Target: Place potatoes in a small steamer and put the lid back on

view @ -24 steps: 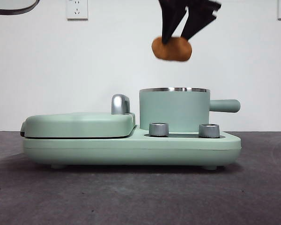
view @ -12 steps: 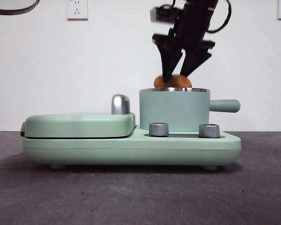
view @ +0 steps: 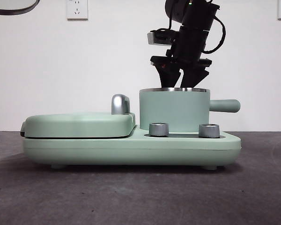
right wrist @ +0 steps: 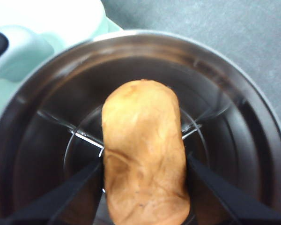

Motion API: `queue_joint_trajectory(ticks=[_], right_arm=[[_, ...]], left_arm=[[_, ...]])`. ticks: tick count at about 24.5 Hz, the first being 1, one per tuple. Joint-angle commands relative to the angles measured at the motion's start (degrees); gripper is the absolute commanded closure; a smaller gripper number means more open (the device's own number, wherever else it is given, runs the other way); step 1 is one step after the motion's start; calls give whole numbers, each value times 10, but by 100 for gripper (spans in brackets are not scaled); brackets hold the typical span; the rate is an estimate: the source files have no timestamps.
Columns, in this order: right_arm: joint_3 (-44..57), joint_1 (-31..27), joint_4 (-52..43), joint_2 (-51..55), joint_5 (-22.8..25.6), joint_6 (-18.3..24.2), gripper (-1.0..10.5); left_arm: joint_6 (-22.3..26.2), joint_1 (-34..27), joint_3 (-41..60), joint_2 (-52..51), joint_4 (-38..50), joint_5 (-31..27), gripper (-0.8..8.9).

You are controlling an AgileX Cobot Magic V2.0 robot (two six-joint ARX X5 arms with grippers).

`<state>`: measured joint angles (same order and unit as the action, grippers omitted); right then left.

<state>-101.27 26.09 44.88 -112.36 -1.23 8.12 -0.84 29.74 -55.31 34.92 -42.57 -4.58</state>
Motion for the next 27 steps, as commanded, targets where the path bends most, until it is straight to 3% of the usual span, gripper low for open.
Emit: queue_joint_trajectory(ticks=[1,3,6,8,13,16,21,27], right_arm=[[-16,1,7,-24,2,2,693],[-16,2,2,-24,2,3,685],[-16,2,2,-19,-2,5,544],[-16,2,-5,-6,-2,5,518],[-19,3,8,95,-4,-7,521],[-19,6,83,188,-22,-40,551],[-11,8,158,329,-5,-41,586],[96,8,147,490,15,-43,589]], left_arm=[[3,1,-8,0,19,-2,798],[3,1,-8,0,19,-2,798],[3,1,-8,0,19,-2,798],[3,1,-8,0,19,-2,798],[3,1,-8,0,19,-2,798],[3,1,-8,0,18,-1,798],[2,1,-8,-1,17,-1,798],[1,2,-8,-1,14,-1,799]])
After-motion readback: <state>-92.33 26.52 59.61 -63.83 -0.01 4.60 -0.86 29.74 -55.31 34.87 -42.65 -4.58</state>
